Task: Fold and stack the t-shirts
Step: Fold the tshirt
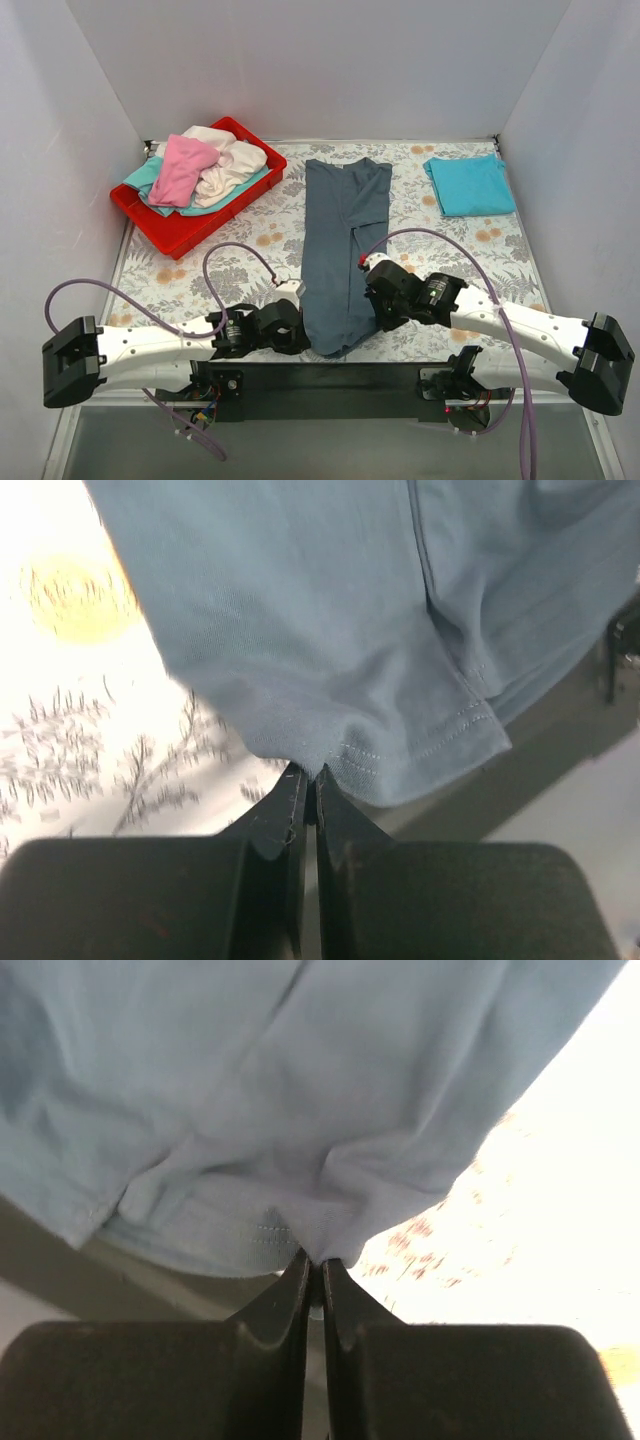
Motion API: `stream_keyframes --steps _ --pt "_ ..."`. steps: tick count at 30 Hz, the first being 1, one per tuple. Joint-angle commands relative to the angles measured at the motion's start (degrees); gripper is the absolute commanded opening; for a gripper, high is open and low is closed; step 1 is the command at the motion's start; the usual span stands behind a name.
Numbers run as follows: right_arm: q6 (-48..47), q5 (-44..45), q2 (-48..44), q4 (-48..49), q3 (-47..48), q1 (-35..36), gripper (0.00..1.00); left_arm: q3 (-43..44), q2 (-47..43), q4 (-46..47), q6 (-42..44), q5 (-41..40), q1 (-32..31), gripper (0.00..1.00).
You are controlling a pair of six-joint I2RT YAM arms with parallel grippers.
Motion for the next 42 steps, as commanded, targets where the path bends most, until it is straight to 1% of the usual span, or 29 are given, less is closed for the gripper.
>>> stream_keyframes --steps 1,2,4,6,7,10,11,13,14,16,18,19,24,26,35,38,39,42 --pt "2.2 11.2 0.0 1.6 3.0 0.2 0.01 1.1 3.5 6.7 3.0 -4.4 1.2 0.0" --pt "2.3 12.6 0.5 1.9 3.1 0.2 0.01 2.1 5.5 7.1 4.4 -3.6 3.8 0.0" --pt "1.9 15.2 1.5 3.1 2.9 0.2 0.01 3.8 9.5 8.1 6.2 -5.2 5.5 0.0" --pt "2.1 18.1 3.5 4.5 3.1 0.1 0.01 4.5 10.3 11.1 8.3 -5.0 7.9 0.0" --pt "2.0 18.7 4.6 6.2 3.3 0.1 0.01 4.2 10.3 14.5 8.8 -3.7 10.3 0.0" --pt "1.5 22.8 7.4 8.9 3.9 -0.4 0.01 4.6 10.7 17.6 10.4 -4.3 13.4 0.0" --pt "1.1 23.7 8.3 9.4 4.5 -1.0 0.01 4.7 11.1 18.5 11.1 -4.2 15.3 0.0" --pt "-0.7 25.6 10.8 10.9 5.5 -1.8 0.01 5.4 12.6 20.4 13.0 -3.2 17.3 0.0" --pt "-1.5 25.9 11.7 11.7 6.6 -2.6 0.01 5.8 13.4 22.6 14.0 -2.2 19.2 0.0" --pt "-3.7 27.2 14.2 13.8 7.6 -3.7 0.01 8.2 16.0 23.7 16.5 -0.7 20.8 0.0" --pt "-5.2 28.2 15.8 15.2 9.3 -5.9 0.01 11.7 20.4 22.8 18.0 -0.6 23.0 0.0" --pt "-6.6 28.4 17.4 16.6 9.8 -6.8 0.01 12.4 21.5 23.4 19.7 -0.5 24.3 0.0" --pt "-10.2 26.8 21.8 21.4 12.2 -13.3 0.01 15.1 28.6 26.5 21.6 0.7 30.9 0.0" --pt "-11.8 25.7 23.9 24.0 13.8 -15.2 0.01 17.5 30.3 27.1 22.9 3.0 33.3 0.0" --pt "-16.0 24.3 32.0 25.0 23.3 -20.8 0.01 27.8 38.6 28.0 26.8 7.5 37.8 0.0" --pt "-17.2 23.4 33.9 25.0 25.5 -22.5 0.01 30.0 41.8 28.5 27.7 8.2 39.3 0.0" --pt "-17.4 23.0 34.4 25.0 25.9 -22.8 0.01 31.4 42.6 28.6 27.9 10.6 39.6 0.0" --pt "-18.0 22.2 36.2 25.0 27.3 -23.9 0.01 33.8 45.5 28.7 28.7 11.0 40.1 0.0"
